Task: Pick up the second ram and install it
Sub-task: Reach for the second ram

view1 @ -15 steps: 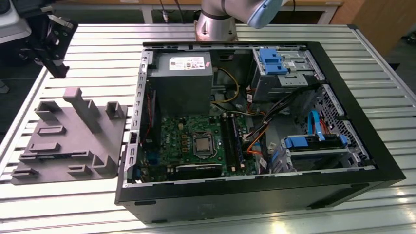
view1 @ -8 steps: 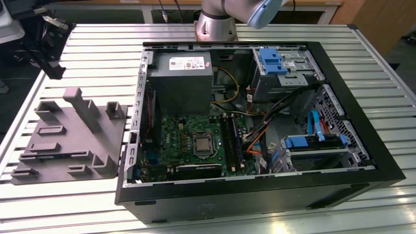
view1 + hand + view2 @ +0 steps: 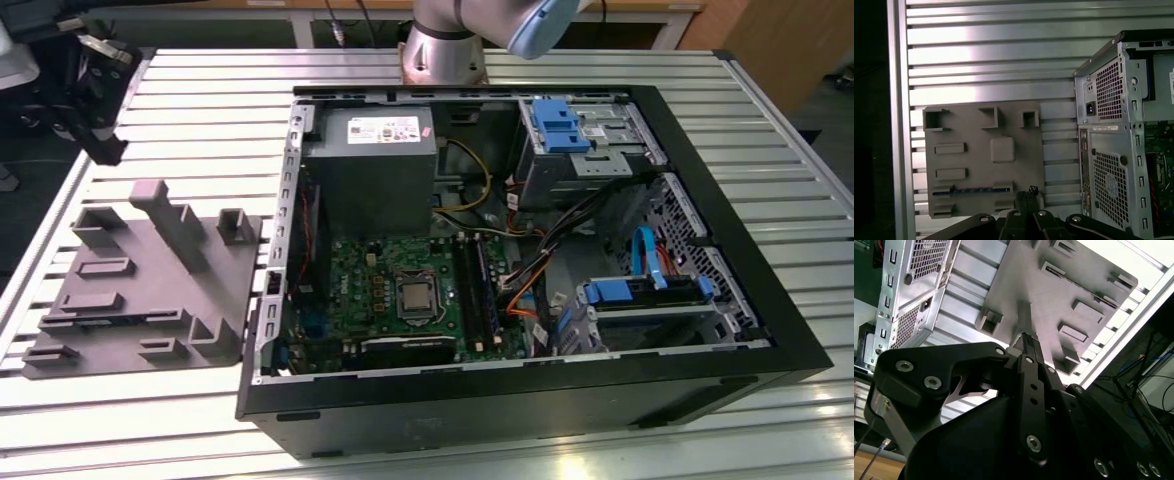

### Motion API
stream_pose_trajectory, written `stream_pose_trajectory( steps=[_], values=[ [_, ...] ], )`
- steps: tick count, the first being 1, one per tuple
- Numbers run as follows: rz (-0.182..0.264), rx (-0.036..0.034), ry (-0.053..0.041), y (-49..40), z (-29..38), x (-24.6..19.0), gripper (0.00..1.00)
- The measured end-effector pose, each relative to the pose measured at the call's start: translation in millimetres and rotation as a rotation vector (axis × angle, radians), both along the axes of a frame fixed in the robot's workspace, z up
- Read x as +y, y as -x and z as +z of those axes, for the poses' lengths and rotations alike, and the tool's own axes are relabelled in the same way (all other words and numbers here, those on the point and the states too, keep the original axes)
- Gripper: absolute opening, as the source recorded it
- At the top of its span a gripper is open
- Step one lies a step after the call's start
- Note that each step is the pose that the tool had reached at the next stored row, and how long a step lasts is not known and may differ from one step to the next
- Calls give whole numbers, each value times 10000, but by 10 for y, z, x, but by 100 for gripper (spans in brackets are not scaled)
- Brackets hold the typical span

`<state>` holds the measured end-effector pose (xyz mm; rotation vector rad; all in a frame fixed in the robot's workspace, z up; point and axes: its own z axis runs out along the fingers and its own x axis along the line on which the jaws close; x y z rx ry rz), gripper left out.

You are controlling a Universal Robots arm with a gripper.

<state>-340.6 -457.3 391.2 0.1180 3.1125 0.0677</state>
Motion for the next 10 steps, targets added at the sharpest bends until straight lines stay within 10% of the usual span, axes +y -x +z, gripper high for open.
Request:
stream_pose_trajectory(
  steps=[10],
  values=[
    [0, 1, 1, 88, -22, -30, 11]
  ],
)
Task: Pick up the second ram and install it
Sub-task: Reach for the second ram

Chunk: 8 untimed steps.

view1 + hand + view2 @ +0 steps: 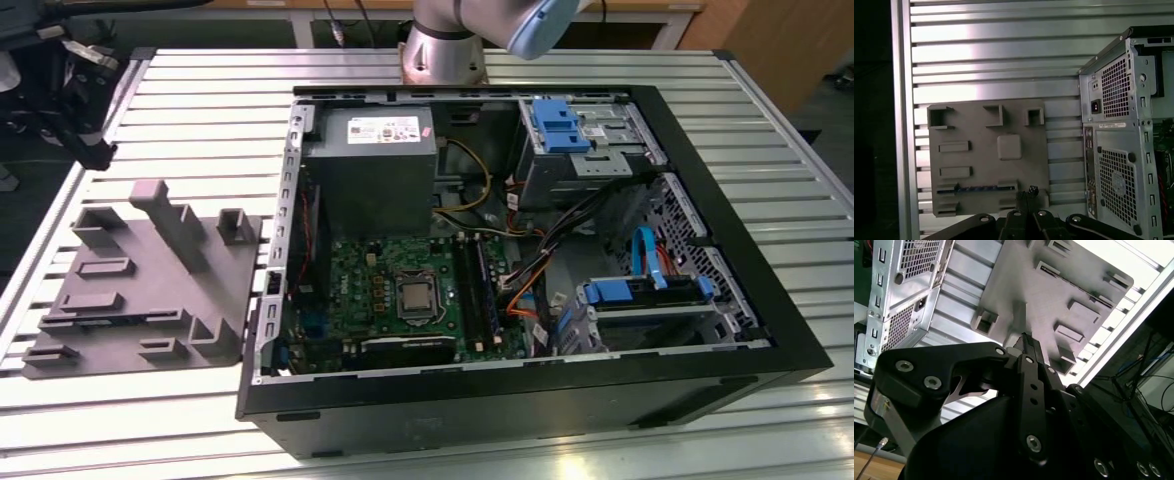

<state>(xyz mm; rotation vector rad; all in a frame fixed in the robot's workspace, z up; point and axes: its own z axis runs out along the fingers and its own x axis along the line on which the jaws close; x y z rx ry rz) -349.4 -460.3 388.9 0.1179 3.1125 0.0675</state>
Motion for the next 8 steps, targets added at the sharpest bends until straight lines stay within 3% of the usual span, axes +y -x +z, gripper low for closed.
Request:
stream_pose_trajectory(
  steps=[8],
  values=[
    [1, -1, -1, 87, -34, -15, 11]
  ],
)
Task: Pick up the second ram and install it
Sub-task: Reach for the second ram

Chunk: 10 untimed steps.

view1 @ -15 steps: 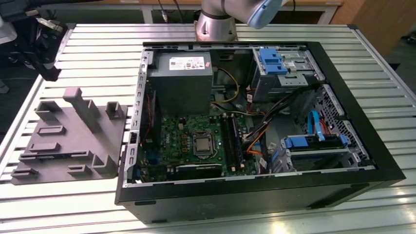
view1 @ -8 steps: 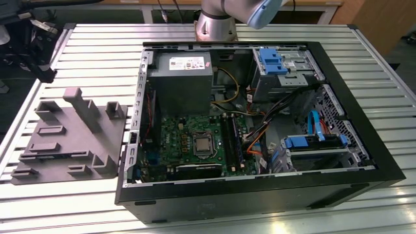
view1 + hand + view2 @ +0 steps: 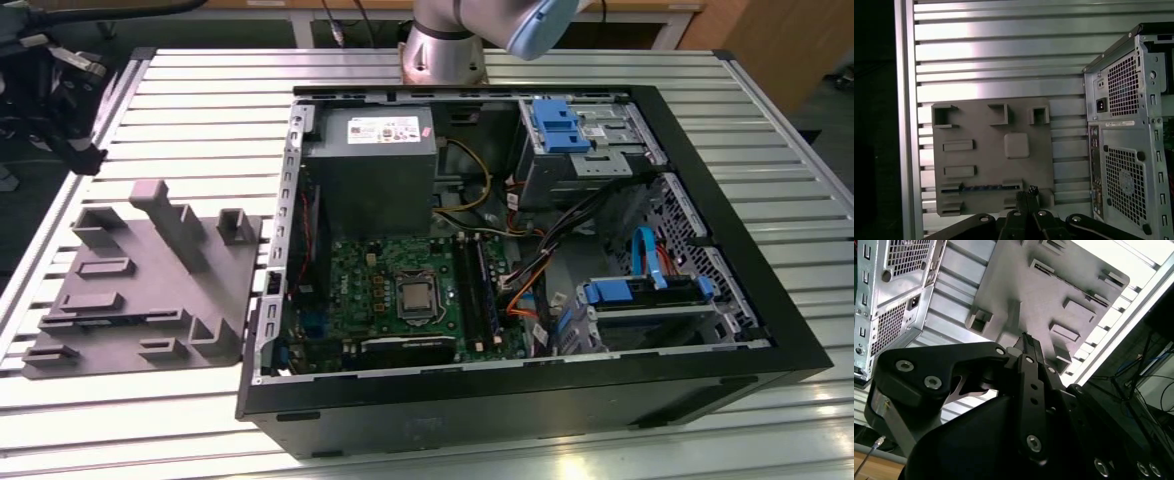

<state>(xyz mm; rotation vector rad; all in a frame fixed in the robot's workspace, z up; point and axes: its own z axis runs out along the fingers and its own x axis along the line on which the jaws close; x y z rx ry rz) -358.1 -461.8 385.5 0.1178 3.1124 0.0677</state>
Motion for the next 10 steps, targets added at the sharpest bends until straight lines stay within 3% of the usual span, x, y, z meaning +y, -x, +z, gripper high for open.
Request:
stream_pose_trajectory(
  steps=[10],
  values=[
    [0, 1, 1, 78, -45, -14, 11]
  ],
)
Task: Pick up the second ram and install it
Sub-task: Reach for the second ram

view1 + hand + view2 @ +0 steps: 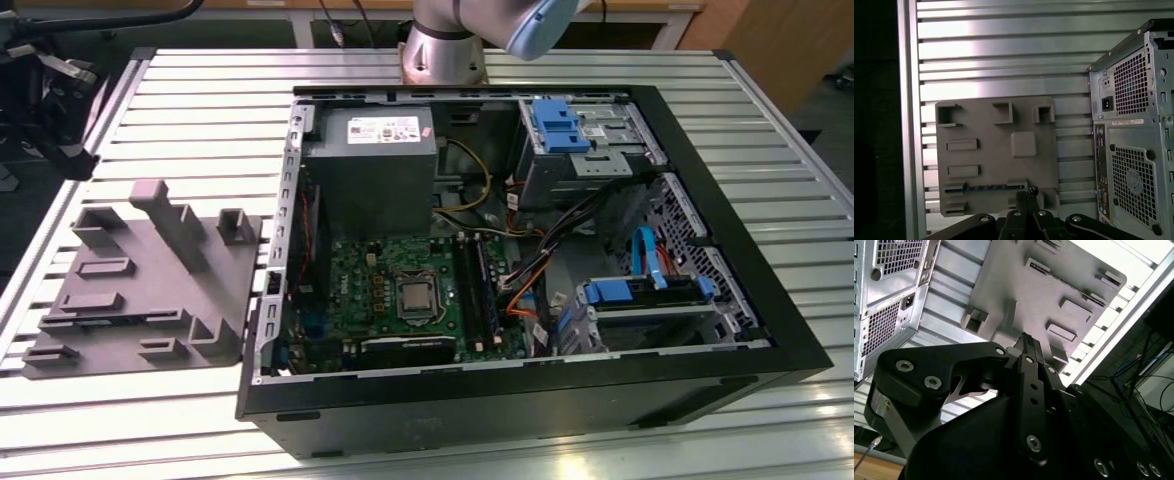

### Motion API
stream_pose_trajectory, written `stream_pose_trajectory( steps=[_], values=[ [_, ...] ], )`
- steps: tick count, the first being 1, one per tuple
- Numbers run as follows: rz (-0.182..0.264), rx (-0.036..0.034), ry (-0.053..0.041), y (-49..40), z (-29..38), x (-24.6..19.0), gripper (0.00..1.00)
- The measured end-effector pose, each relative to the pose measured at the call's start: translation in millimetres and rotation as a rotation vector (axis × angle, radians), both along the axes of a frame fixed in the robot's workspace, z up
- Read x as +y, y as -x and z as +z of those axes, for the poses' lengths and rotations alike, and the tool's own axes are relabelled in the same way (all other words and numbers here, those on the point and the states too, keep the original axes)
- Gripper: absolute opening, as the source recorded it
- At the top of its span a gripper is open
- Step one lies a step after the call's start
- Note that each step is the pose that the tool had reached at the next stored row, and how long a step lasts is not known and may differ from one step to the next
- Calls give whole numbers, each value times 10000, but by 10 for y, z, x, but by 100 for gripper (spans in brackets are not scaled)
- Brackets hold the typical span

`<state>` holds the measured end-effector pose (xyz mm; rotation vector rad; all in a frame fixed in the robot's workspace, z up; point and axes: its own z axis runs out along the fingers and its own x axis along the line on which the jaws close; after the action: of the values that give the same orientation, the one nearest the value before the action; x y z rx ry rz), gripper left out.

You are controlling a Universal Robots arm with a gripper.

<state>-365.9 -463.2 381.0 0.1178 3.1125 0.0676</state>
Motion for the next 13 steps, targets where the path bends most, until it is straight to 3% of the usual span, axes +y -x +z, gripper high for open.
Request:
stream_pose_trajectory(
  steps=[13],
  values=[
    [0, -1, -1, 79, -46, -17, 11]
  ],
)
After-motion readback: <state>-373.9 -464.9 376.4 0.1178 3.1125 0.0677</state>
